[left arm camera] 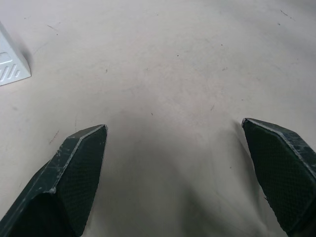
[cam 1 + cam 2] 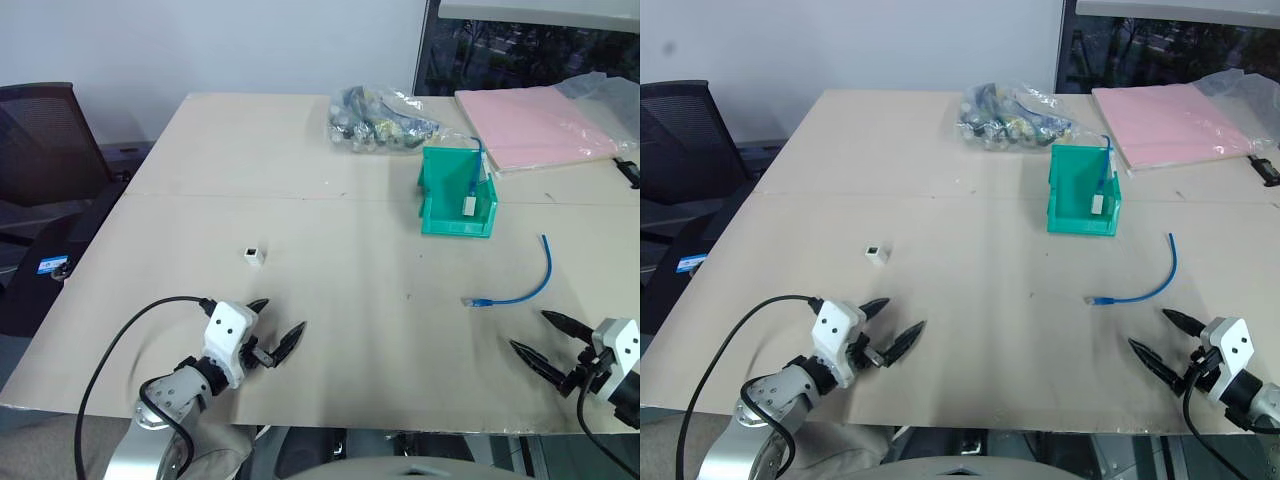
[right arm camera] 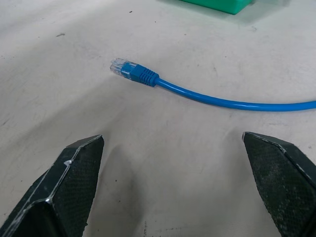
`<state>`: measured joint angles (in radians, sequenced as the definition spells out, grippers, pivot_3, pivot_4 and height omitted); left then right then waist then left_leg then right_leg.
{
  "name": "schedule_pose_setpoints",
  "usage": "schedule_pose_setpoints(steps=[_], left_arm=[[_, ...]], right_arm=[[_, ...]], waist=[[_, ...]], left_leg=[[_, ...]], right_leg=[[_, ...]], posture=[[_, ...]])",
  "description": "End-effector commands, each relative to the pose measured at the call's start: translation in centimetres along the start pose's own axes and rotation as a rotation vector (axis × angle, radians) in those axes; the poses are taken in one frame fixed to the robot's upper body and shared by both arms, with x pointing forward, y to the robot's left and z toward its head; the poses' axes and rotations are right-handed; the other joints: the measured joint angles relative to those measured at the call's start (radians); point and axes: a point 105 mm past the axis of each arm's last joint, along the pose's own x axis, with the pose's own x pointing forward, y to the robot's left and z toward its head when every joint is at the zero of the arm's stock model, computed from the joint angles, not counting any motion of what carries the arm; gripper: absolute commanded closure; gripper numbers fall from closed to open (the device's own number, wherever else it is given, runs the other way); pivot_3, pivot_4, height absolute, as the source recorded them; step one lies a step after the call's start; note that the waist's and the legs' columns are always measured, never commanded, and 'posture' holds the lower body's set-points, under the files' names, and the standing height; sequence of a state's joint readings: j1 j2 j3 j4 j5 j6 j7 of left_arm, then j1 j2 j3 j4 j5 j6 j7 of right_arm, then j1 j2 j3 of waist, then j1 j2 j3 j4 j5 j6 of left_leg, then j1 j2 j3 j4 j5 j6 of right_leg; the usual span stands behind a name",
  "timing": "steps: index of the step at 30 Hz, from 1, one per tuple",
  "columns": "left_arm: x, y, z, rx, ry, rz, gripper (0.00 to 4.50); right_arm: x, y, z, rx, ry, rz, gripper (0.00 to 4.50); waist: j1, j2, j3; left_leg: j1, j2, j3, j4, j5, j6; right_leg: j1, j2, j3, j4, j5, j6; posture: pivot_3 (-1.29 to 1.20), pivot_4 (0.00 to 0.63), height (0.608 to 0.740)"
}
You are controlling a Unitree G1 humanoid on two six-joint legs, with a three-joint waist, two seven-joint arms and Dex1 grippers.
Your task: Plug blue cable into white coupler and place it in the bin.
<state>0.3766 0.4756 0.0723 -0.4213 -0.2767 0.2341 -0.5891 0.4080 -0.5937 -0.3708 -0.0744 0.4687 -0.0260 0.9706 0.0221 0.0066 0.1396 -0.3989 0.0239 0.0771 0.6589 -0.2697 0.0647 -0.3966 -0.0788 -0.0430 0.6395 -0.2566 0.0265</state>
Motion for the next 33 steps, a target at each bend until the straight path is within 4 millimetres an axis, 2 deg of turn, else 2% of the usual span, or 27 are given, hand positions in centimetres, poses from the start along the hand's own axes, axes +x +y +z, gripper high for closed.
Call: schedule_pose_setpoints(steps=[1, 6, 15, 23, 27, 33], left_arm=[[-0.3, -1.9, -0.6, -0.057, 0.003, -0.076, 0.00], [-1.2, -2.8, -0.8, -0.109, -0.020, -0.109, 0.00], [-1.4, -2.9, -1.2, -0.107, -0.025, -0.132, 0.00], [-0.9, -2.4, -0.1, -0.061, -0.041, -0.166, 0.00], [-0.5, -2.3, 2.0, 0.010, -0.056, -0.267, 0.00], [0.2, -3.1, 7.3, 0.204, -0.037, -0.605, 0.00]], right_arm=[[-0.1, -0.3, 0.9, -0.061, -0.006, 0.018, 0.07], [-0.2, -0.9, 0.8, -0.070, 0.003, 0.024, 0.07], [-0.1, -1.3, 1.2, -0.088, 0.005, 0.038, 0.07], [1.0, -1.5, 2.8, -0.123, -0.005, 0.107, 0.07], [2.5, -1.0, 4.2, -0.155, -0.004, 0.175, 0.07], [6.0, -0.3, 5.1, -0.281, 0.108, 0.358, 0.07]], waist=[[0.000, 0.000, 0.000], [-0.008, -0.001, 0.001], [-0.007, -0.001, 0.001], [-0.004, -0.001, 0.001], [-0.002, -0.002, 0.002], [-0.008, -0.008, 0.006]], left_leg=[[0.000, 0.000, 0.000, 0.000, 0.000, 0.000], [0.000, 0.000, 0.001, 0.000, 0.000, 0.000], [0.000, 0.000, 0.001, 0.000, 0.000, 0.000], [0.000, 0.000, 0.001, 0.000, 0.000, 0.000], [0.000, 0.000, 0.001, 0.000, 0.000, 0.001], [0.000, 0.000, -0.001, 0.004, 0.001, 0.000]], right_leg=[[0.000, 0.000, 0.000, 0.000, 0.000, 0.000], [0.000, 0.000, 0.001, -0.001, 0.000, 0.000], [0.000, 0.000, 0.000, -0.001, 0.000, 0.000], [0.000, 0.001, 0.000, 0.000, 0.000, 0.000], [0.000, 0.001, -0.001, 0.001, 0.000, 0.000], [0.000, 0.003, -0.001, 0.004, 0.000, 0.000]], posture=[[0.00, 0.150, 0.740], [0.00, 0.150, 0.740], [0.00, 0.150, 0.740], [0.00, 0.150, 0.740], [0.00, 0.150, 0.740], [0.00, 0.150, 0.740]])
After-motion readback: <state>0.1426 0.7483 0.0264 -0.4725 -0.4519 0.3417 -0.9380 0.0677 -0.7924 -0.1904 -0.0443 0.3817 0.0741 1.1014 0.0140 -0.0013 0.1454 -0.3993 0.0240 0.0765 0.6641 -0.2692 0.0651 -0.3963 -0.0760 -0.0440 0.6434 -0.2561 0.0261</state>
